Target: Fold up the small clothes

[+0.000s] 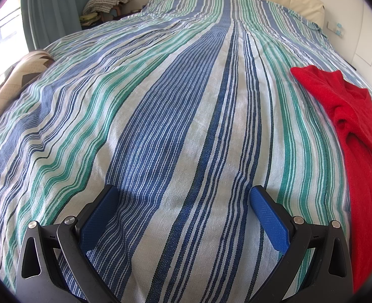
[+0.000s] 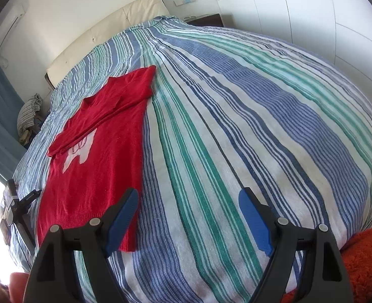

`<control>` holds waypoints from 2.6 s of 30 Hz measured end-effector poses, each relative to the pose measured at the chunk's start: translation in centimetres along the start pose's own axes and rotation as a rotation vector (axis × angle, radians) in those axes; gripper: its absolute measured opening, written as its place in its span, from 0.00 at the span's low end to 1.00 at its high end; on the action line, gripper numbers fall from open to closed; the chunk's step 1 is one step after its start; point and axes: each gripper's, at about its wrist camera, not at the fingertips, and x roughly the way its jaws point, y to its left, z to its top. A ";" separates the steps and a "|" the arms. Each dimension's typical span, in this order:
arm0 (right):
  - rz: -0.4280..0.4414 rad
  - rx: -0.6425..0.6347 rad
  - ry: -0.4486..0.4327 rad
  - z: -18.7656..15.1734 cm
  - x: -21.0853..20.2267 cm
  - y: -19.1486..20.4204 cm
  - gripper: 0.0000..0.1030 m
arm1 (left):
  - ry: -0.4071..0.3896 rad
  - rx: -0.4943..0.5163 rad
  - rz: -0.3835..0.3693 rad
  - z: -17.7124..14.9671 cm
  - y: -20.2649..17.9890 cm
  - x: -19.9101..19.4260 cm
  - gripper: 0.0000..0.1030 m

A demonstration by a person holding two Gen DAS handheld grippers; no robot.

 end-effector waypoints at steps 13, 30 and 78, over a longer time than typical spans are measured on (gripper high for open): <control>-0.026 -0.013 -0.005 0.0 -0.1 -0.1 0.79 | 0.000 0.000 0.000 0.0 0.0 0.0 1.00; -0.199 -0.109 0.119 0.0 3.1 5.6 0.79 | 0.000 0.000 0.000 0.0 0.0 0.0 1.00; -0.049 -0.102 -0.027 -0.9 -2.0 2.4 0.80 | 0.006 0.010 0.016 0.3 -0.1 0.5 1.00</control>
